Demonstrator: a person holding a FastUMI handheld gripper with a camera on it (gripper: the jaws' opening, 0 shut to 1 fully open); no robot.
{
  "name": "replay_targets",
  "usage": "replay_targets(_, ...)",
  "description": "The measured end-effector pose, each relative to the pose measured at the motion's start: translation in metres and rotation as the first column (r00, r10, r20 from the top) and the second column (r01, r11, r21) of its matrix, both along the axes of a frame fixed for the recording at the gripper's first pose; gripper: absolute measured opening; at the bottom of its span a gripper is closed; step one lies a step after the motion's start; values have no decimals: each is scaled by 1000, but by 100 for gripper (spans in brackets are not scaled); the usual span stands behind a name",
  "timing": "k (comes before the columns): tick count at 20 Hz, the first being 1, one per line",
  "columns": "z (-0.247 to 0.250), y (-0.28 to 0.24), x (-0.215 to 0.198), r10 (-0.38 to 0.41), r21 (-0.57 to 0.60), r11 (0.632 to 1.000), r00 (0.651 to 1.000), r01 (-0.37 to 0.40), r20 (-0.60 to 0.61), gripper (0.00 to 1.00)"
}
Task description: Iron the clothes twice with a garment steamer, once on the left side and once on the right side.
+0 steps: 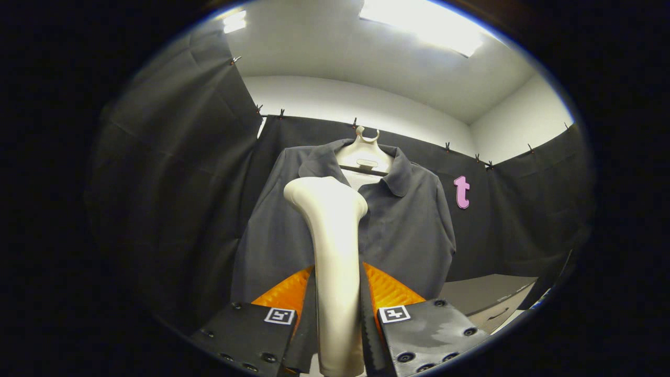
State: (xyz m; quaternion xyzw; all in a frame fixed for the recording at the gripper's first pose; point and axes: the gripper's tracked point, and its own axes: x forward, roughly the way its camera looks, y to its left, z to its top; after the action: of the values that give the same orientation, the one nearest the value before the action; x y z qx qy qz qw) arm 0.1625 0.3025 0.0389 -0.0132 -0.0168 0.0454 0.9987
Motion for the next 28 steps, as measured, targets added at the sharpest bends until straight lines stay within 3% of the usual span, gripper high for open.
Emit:
replay_targets(12,-40,12,31,15,-17,1000,999,-16,-51,44)
replay_targets(28,-95,16,19,17,-41,999,990,-23,-142,44)
